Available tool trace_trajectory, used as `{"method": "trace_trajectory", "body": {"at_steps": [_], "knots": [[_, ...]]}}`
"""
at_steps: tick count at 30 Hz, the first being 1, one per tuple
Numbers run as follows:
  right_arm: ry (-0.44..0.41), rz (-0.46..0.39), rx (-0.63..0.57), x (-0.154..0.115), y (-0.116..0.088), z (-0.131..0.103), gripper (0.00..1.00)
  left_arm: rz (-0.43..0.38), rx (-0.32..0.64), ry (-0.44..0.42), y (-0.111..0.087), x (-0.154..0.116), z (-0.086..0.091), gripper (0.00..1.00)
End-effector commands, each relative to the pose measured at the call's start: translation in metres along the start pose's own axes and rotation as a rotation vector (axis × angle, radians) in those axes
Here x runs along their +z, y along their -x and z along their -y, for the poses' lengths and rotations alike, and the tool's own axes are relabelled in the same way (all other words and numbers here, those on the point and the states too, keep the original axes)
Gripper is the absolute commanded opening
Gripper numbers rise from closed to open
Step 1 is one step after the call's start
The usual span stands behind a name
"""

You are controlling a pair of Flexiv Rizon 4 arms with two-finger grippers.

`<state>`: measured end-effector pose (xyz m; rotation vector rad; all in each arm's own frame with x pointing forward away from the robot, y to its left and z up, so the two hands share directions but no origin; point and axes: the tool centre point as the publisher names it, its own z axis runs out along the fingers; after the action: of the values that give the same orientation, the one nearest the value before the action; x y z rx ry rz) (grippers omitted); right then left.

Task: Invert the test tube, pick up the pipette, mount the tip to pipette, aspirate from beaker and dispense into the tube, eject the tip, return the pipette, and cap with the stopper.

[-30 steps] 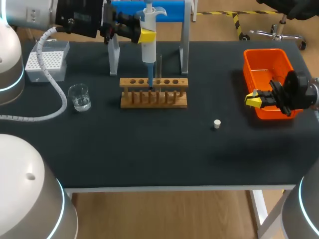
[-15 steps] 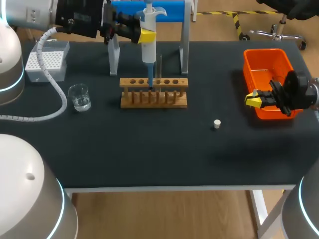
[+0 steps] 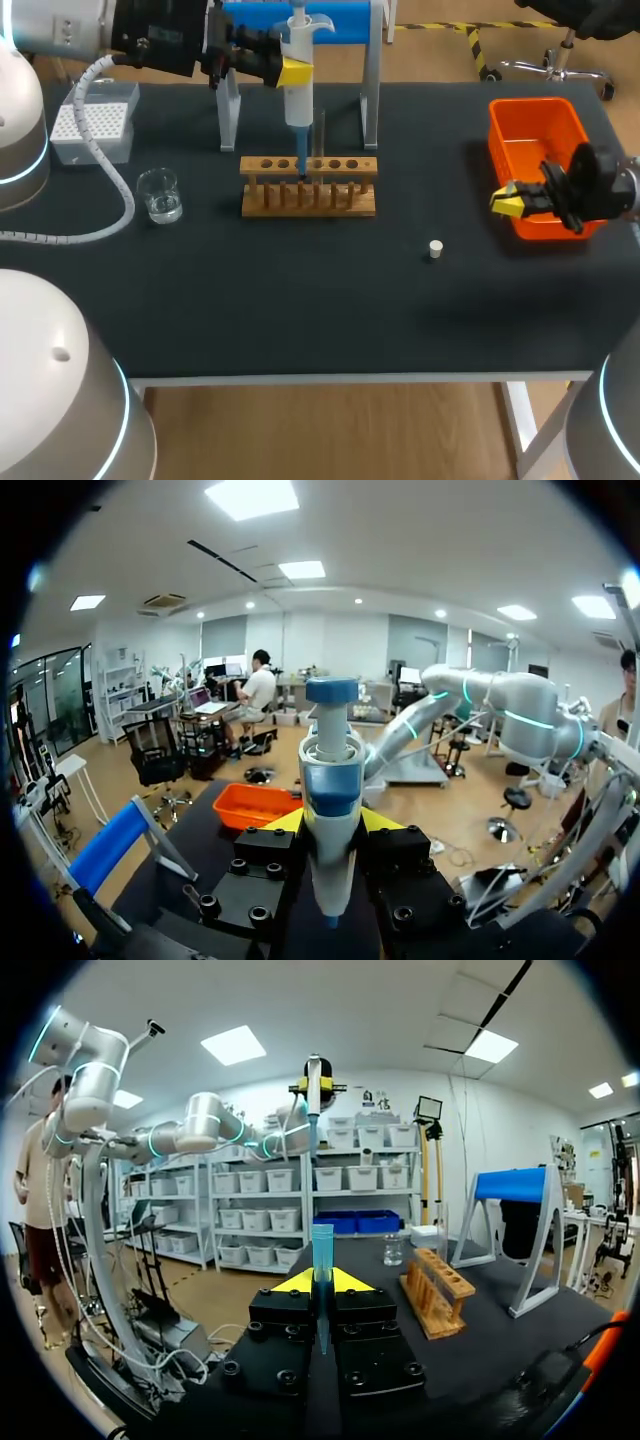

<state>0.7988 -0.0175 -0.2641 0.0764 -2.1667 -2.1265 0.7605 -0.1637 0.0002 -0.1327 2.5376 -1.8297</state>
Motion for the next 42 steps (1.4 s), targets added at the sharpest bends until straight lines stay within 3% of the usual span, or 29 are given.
{"method": "trace_trajectory", "body": {"at_steps": [1, 6, 14, 21, 29, 42], "knots": [[-0.020, 0.061, 0.008, 0.016, -0.007, -0.009, 0.00, -0.001, 0.000, 0.001, 0.000, -0.001, 0.000, 0.00], [-0.018, 0.124, -0.008, 0.039, -0.018, -0.017, 0.00, -0.001, 0.000, 0.001, 0.000, -0.001, 0.000, 0.00], [-0.003, 0.142, -0.074, 0.086, -0.036, -0.031, 0.00, -0.001, 0.000, 0.001, 0.000, -0.001, 0.000, 0.00], [0.009, 0.152, -0.122, 0.119, -0.037, -0.037, 0.00, -0.001, 0.000, 0.001, 0.000, -0.001, 0.000, 0.00], [0.023, 0.134, -0.082, 0.158, -0.034, -0.032, 0.00, -0.001, 0.000, 0.001, 0.000, -0.001, 0.000, 0.00], [0.023, 0.134, -0.082, 0.158, -0.034, -0.032, 0.00, -0.001, 0.000, 0.001, 0.000, -0.001, 0.000, 0.00]]}}
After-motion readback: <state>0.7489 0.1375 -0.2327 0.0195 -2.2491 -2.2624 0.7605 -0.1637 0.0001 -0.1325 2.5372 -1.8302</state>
